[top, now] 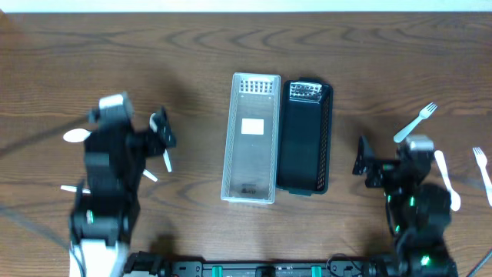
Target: Pack container
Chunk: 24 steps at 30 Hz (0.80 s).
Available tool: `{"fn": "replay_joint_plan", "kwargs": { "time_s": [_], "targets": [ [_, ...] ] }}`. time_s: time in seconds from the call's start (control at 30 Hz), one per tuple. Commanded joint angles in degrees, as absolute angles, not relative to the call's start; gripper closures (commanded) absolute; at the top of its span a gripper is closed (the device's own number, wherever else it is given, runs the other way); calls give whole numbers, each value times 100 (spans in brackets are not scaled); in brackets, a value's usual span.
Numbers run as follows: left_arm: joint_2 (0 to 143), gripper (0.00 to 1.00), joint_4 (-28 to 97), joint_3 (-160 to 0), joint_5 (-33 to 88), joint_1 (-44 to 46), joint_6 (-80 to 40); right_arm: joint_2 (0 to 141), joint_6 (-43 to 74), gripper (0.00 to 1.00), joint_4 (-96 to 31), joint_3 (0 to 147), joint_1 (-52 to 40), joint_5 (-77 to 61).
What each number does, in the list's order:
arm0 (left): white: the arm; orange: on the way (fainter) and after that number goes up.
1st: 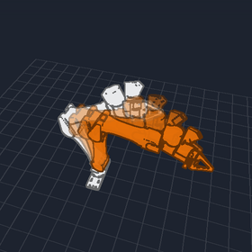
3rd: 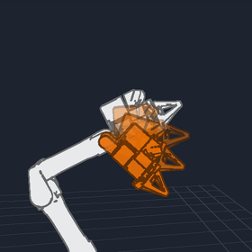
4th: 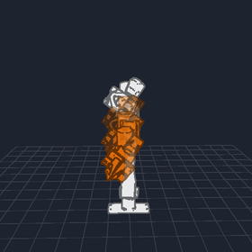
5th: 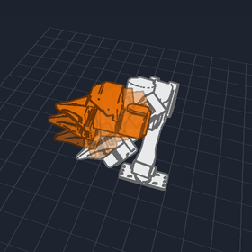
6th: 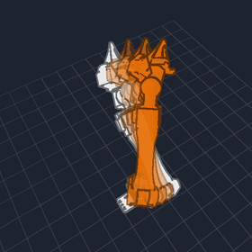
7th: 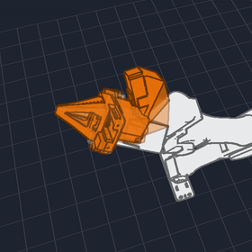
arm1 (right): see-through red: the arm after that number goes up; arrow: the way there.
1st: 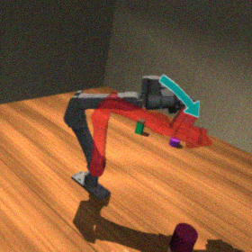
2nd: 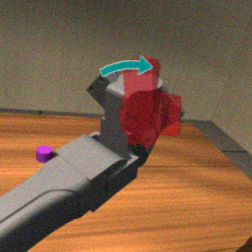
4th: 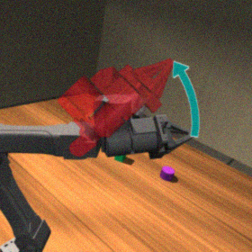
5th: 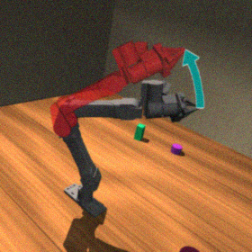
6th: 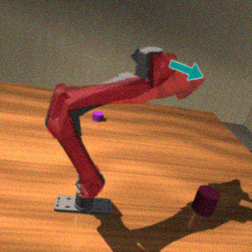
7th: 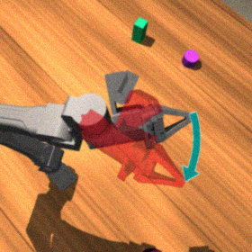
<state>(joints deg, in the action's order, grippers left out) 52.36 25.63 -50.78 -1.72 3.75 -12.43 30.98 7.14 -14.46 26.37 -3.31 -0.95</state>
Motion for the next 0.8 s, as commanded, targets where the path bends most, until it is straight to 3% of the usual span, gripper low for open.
{"fn": "replay_joint_plan", "kwargs": {
  "time_s": [0.0,0.2,0.33,0.37,0.43,0.5,0.53,0.77],
  "targets": [
    [6132,2,3312,-6156,-174,362,-1253,4355,425,1,-2268,3909,-370,-508],
    [7107,2,4421,-7050,-167,362,-1256,6652,419,1,-4906,6427,-370,-5],
    [7273,2,4644,-7048,377,360,-1253,7561,80,1,-5483,7220,-373,-1017],
    [7293,2,4648,-7043,486,362,-1253,7699,-172,17,-5463,7312,-373,-1404],
    [7321,3,4624,-7041,537,362,-1249,7915,-259,64,-5376,7452,-412,-1671],
    [7347,23,4617,-7043,532,362,-1251,8049,-237,91,-5378,7537,-504,-1533],
    [7376,32,4615,-7043,534,362,-1253,8101,-167,99,-5378,7555,-582,-1398],
    [7800,71,4626,-7041,311,489,-1253,8586,338,99,-5658,7553,-1210,-242]
  ]
}}
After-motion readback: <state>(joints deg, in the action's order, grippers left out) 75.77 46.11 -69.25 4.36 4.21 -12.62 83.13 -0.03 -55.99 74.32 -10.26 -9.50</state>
